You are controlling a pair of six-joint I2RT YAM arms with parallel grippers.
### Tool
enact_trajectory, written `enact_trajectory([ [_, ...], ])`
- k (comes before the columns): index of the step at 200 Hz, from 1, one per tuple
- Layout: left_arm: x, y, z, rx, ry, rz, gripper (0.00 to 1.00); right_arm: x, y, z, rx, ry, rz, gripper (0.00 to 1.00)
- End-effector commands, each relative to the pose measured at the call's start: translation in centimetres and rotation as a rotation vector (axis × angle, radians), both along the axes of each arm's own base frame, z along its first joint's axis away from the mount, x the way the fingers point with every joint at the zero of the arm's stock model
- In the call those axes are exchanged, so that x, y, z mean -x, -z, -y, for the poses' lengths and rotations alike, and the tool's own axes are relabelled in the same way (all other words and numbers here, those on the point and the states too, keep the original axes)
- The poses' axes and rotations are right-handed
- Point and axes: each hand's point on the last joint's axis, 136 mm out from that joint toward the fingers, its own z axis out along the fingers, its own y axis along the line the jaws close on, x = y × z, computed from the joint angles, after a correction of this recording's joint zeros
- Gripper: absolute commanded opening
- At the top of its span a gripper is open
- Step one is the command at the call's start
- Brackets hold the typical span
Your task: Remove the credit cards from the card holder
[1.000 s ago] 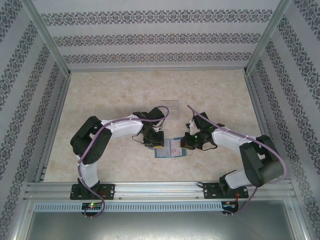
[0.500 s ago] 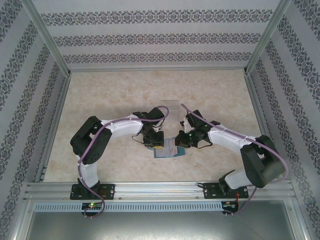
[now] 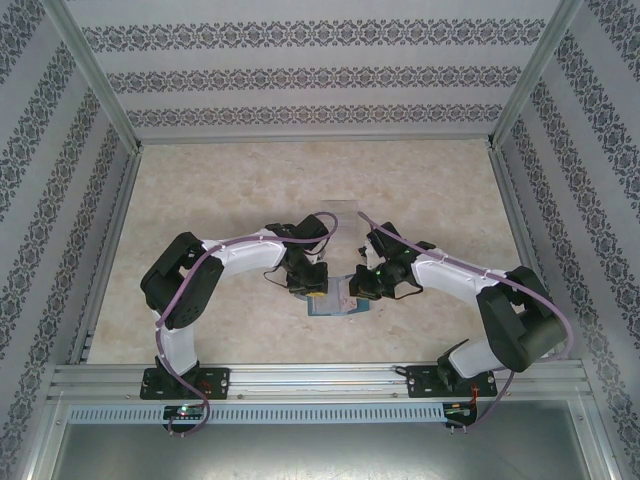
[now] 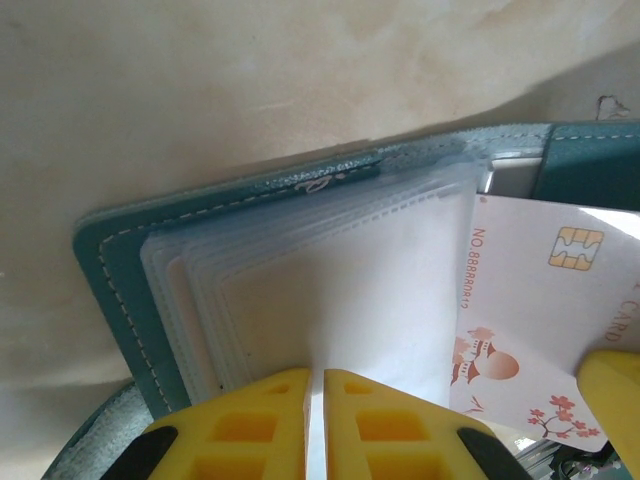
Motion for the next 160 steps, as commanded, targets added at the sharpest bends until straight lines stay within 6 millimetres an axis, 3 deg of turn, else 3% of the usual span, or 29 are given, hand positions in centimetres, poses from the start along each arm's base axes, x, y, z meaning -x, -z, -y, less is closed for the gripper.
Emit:
enact_trajectory([
  [1,0.3,0.6,-0.8,-0.033,0.009,-0.014,0.12,-0.3,-0.2,-0.2,0.018,0.006,0.005,0.08],
  [80,-0.8,-2.9,-1.2,-0.027,-0.001,0.068,0.18,-0.6,-1.6,0.0,0.019,0.007,0.037,0.02],
  [160,-2.2,-4.7,-2.4,-0.004,-0.053,0.150,0.27,-0.8,-2.6,-0.1,0.025,-0.009,0.072,0.00],
])
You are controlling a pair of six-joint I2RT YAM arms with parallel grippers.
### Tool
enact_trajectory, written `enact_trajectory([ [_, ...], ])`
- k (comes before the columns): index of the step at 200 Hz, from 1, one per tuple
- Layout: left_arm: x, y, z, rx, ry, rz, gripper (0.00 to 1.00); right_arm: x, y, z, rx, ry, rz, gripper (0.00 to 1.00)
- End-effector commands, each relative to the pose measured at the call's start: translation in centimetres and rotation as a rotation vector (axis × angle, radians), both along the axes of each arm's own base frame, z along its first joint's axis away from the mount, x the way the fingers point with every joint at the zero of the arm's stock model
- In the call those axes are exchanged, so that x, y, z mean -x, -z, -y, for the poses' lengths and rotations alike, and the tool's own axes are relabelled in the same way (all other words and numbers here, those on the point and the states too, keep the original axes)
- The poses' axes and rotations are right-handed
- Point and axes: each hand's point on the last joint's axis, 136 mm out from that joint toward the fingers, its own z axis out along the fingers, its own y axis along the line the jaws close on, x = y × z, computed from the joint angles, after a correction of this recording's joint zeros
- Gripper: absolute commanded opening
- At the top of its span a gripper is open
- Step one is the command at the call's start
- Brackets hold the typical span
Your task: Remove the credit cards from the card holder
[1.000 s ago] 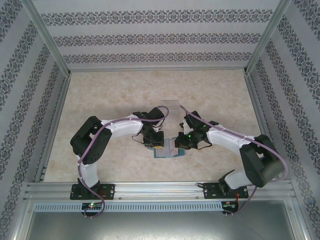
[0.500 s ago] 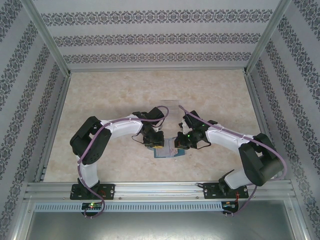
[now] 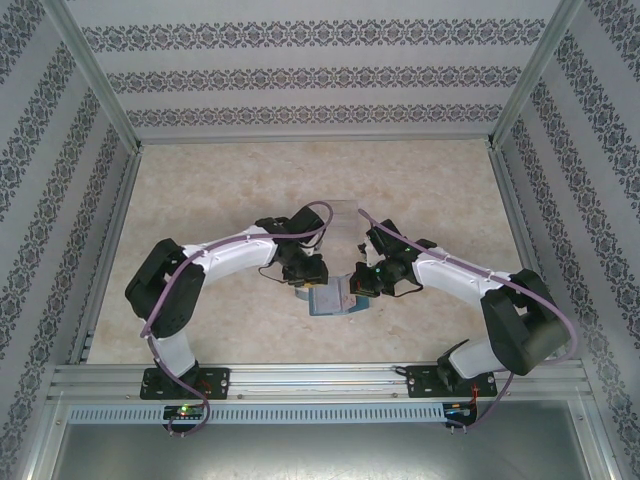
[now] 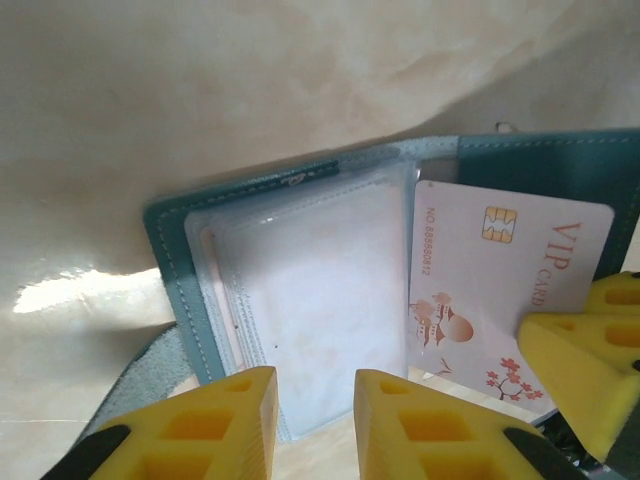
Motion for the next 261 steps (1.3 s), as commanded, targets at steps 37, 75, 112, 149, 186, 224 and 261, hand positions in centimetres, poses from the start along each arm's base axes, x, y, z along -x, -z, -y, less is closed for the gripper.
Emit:
enact_trajectory([
  [37,-1.4,-1.5,-2.4,0.014,-0.077,0.071,0.28,-1.6,-3.1,1.0,0.100,-0.065,0.148,0.00],
  [75,-1.6,-1.4,-4.1,0.009,-0.114,0.073,0.28,-3.1,-4.3,1.2,0.160,-0.206,0.261,0.00],
  [112,-1.6,-0.9,-5.8,0.005,-0.147,0.068,0.28,-4.8,-4.5,0.7,0.227,-0.515,0.366,0.00],
  [149,-1.3,-0.4,-7.5,-0.001,-0.182,0.059,0.28,-7.5,-5.3,0.3,0.252,-0.748,0.477,0.00],
  [186,-1.0,0.0,-8.8,-0.003,-0.210,0.050,0.27,-9.8,-6.5,0.5,0.310,-0.970,0.546,0.00],
  [224,-0.6,0.4,-10.3,-0.016,-0.238,0.042,0.27,-11.8,-7.6,0.7,0.366,-1.170,0.601,0.00],
  [261,0.0,0.6,-11.4,-0.014,-0.271,0.032,0.27,-14.4,-8.2,0.3,0.413,-1.294,0.620,0.00],
])
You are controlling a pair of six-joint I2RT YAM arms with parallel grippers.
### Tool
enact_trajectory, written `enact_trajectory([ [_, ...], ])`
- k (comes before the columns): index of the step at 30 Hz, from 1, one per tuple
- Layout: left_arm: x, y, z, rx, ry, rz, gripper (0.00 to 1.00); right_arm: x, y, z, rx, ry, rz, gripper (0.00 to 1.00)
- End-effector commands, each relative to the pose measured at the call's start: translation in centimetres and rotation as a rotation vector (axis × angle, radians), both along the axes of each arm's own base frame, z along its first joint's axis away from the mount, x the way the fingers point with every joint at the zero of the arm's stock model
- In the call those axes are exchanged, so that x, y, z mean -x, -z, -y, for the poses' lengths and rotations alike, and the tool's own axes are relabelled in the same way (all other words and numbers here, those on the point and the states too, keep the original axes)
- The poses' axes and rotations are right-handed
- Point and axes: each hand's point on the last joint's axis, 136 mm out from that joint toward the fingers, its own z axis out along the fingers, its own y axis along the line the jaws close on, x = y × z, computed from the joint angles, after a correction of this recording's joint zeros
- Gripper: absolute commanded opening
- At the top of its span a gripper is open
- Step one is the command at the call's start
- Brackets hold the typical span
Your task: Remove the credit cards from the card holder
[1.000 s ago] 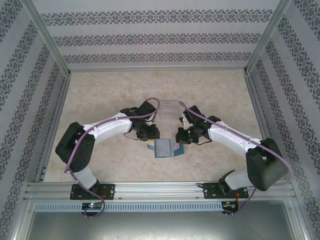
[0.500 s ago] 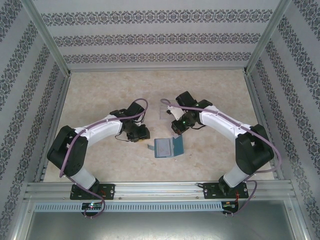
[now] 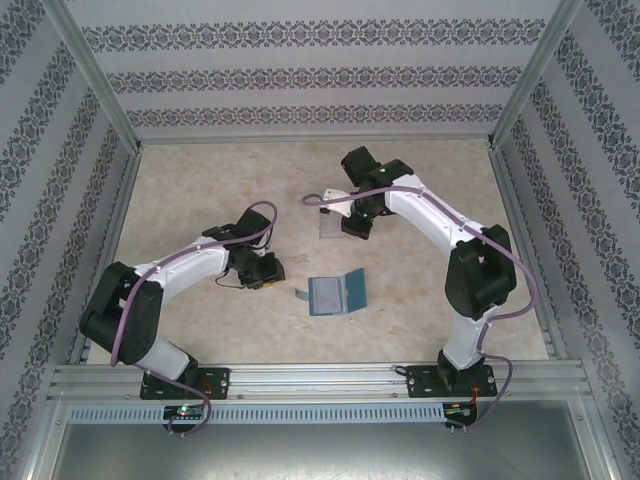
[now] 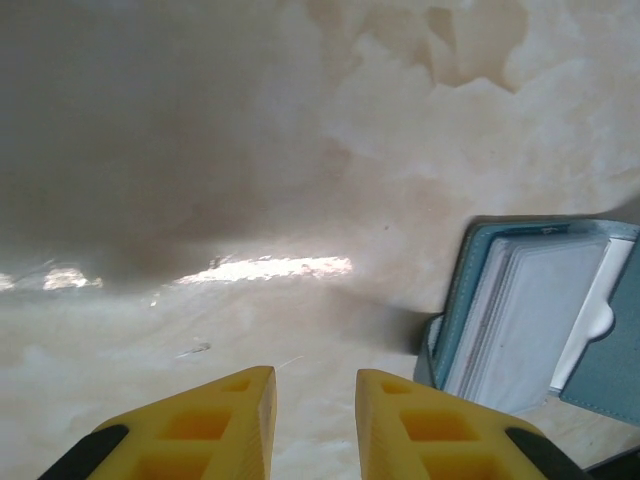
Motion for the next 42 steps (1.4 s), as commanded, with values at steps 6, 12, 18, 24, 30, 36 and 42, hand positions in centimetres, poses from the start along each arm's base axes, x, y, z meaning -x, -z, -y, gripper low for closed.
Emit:
enact_trajectory([
  [6,0.4,-0.3,-1.4,0.014,-0.042,0.014,0.27,-2.7,0.6,1.2,0.162,-0.188,-0.004,0.00],
  [12,0.5,-0.3,-1.6,0.020,-0.055,0.008,0.27,-4.6,1.2,0.8,0.185,-0.223,-0.013,0.00],
  [18,0.8,-0.3,-1.9,0.018,-0.059,0.001,0.27,-5.7,2.1,0.2,0.186,-0.248,-0.047,0.00],
  [24,1.2,-0.3,-2.1,0.019,-0.067,-0.001,0.27,-6.0,3.2,-0.4,0.185,-0.267,-0.086,0.00],
  [30,1.4,-0.1,-2.3,0.022,-0.071,-0.005,0.27,-5.1,4.4,-0.5,0.190,-0.277,-0.150,0.00],
  [36,1.6,0.0,-2.4,0.028,-0.075,-0.001,0.27,-3.9,4.8,-1.0,0.185,-0.283,-0.195,0.00],
  [42,1.7,0.1,-2.4,0.031,-0.073,-0.001,0.27,-2.4,5.2,-1.6,0.193,-0.297,-0.231,0.00],
])
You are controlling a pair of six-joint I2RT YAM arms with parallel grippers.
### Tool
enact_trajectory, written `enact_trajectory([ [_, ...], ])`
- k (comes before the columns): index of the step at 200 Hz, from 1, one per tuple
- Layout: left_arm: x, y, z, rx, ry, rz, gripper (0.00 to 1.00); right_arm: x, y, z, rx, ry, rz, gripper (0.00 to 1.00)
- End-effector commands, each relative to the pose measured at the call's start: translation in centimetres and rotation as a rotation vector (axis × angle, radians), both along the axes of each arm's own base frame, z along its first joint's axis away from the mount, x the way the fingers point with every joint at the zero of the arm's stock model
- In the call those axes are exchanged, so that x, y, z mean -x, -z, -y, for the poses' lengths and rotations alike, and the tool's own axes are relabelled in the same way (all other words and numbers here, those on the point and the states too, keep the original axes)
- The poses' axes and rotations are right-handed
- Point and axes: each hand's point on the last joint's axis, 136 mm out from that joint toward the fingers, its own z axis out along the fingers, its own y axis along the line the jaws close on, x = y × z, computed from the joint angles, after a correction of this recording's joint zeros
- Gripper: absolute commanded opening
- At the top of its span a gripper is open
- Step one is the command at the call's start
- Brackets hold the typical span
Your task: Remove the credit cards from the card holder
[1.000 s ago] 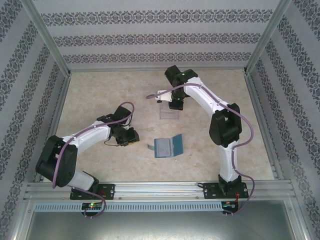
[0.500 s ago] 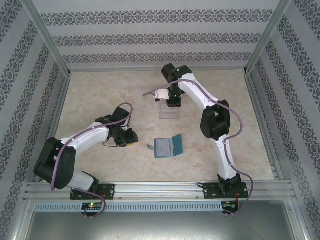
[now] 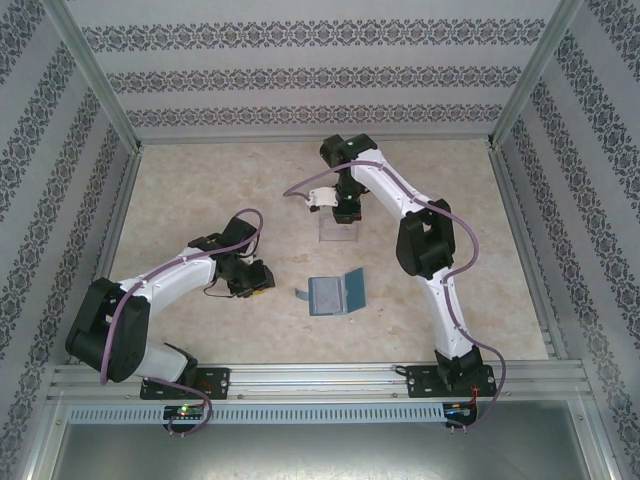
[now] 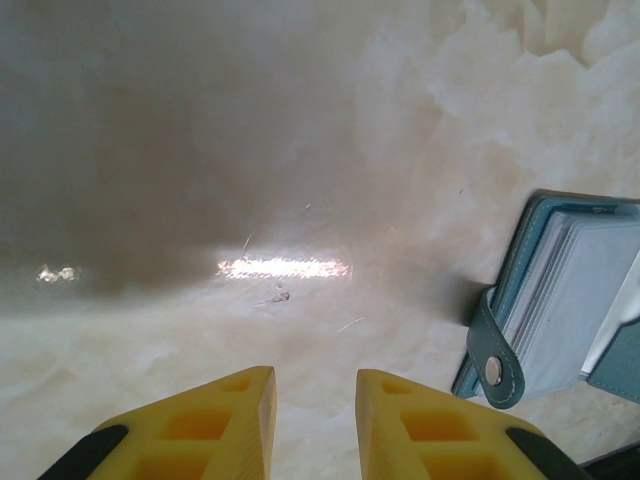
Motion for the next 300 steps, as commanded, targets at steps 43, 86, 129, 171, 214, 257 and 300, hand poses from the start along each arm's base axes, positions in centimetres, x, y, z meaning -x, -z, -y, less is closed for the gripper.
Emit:
enact_trajectory([
  [43,0.1,-0.1,-0.3,0.025,-0.026,0.014,0.27,4.3,1.9,-1.3,0.012,-0.026,-0.151,0.00],
  [86,0.1,-0.3,-0.3,0.029,-0.028,0.019,0.27,4.5,2.7,-1.5,0.024,-0.029,-0.170,0.02],
  [129,0.0,-0.4,-0.1,0.034,-0.027,0.018,0.27,3.6,2.1,-1.5,0.026,-0.021,-0.139,0.12],
  [171,-0.1,-0.6,-0.2,0.033,-0.024,0.019,0.27,1.7,-0.2,-1.3,0.016,-0.004,-0.040,0.13],
  [214,-0.2,-0.7,0.0,0.042,-0.024,0.026,0.27,0.0,-1.3,-1.2,0.026,0.004,0.064,0.16],
  [257,-0.2,-0.6,0.1,0.049,-0.025,0.025,0.27,-0.7,-0.4,-1.5,0.031,0.005,0.140,0.18],
  [300,-0.3,-0.6,0.2,0.052,-0.026,0.024,0.27,-0.3,1.4,-1.7,0.029,0.000,0.142,0.18],
])
